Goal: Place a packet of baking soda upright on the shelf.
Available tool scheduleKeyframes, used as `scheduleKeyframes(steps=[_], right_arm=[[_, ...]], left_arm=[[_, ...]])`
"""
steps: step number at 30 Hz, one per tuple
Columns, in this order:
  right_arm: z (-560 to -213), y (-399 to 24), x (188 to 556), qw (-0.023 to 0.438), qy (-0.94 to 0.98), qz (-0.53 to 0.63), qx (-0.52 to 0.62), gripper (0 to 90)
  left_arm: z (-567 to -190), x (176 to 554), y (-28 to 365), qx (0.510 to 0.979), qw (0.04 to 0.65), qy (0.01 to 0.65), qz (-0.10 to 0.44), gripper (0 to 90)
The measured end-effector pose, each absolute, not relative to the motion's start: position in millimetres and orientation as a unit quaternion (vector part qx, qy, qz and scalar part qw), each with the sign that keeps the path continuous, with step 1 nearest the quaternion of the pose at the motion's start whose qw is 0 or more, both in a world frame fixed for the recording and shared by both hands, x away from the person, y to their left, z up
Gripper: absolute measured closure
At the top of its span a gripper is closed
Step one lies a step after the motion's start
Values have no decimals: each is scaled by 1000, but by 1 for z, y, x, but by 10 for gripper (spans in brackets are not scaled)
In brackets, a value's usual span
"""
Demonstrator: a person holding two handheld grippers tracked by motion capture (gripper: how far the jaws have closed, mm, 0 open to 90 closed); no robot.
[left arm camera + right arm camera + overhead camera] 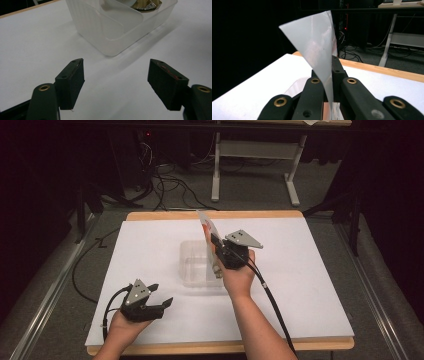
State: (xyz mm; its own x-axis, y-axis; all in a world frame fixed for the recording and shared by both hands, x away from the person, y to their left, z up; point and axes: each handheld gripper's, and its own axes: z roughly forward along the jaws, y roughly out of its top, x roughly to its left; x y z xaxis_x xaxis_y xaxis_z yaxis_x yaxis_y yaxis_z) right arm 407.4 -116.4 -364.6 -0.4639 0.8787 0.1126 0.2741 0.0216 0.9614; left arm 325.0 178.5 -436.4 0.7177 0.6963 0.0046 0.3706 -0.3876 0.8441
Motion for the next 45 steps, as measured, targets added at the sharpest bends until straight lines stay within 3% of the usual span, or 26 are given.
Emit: scheduleKeyframes(steps=[45], right_arm=[[-396, -128, 400, 273, 661, 535, 451, 900]], left_arm=[[-437, 325, 176, 816, 441, 325, 182, 301]])
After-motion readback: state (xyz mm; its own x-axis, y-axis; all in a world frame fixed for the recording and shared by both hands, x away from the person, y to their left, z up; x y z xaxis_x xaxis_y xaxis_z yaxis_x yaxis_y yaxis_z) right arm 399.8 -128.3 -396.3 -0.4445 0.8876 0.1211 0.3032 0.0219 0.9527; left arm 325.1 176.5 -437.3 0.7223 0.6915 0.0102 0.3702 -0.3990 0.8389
